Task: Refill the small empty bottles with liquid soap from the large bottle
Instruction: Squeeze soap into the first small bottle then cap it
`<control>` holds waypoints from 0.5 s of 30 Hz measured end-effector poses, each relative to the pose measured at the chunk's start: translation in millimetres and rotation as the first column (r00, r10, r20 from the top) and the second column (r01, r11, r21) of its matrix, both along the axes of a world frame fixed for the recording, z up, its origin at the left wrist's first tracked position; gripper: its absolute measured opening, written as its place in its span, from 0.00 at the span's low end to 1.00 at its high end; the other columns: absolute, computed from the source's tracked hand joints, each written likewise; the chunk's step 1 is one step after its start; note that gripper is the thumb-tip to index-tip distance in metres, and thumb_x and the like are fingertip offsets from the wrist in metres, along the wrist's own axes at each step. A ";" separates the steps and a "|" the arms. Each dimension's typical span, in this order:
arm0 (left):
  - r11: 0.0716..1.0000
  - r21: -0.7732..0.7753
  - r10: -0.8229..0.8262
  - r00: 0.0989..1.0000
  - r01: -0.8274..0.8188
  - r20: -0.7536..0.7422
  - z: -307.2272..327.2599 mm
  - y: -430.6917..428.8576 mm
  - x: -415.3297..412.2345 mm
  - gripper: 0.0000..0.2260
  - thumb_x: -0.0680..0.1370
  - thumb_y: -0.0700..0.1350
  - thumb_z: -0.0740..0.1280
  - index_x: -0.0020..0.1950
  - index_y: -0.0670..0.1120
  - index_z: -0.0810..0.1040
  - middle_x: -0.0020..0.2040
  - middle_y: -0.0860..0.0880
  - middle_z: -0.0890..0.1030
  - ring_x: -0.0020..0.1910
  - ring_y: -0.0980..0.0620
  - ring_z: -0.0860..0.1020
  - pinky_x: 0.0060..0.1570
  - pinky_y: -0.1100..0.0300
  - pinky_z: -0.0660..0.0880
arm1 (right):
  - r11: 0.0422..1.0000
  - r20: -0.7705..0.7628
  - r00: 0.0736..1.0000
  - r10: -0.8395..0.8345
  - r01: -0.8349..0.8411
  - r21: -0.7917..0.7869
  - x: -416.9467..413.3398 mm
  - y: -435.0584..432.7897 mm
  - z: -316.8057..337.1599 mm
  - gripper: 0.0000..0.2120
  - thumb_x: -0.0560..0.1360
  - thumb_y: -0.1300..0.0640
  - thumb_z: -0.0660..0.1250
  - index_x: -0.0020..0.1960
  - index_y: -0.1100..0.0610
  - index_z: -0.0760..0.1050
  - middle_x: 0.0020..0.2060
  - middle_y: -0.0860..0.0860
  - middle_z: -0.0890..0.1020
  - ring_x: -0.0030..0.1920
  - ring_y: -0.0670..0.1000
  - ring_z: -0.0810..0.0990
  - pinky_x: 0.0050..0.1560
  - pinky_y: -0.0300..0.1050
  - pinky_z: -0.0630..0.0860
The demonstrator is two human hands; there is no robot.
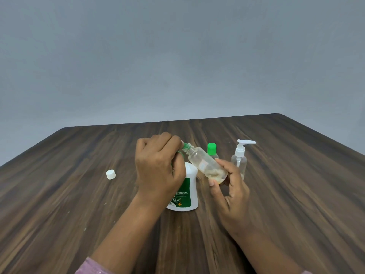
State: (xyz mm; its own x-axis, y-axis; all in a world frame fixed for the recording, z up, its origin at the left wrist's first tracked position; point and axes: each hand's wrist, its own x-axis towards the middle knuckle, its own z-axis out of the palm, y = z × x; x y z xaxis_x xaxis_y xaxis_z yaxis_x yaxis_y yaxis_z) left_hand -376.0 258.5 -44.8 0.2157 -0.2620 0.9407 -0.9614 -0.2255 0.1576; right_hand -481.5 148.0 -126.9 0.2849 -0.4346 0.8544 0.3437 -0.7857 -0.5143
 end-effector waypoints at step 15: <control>1.000 0.026 0.002 0.998 -0.001 -0.057 5.3 0.5 -6.7 0.08 0.69 0.39 0.56 0.36 0.43 0.75 0.35 0.50 0.77 0.32 0.52 0.70 0.38 0.54 0.65 | 0.999 0.008 0.999 0.045 -0.045 -0.021 0.0 4.0 1.6 0.16 0.78 0.46 0.62 0.60 0.54 0.69 0.45 0.44 0.77 0.43 0.40 0.77 0.43 0.26 0.72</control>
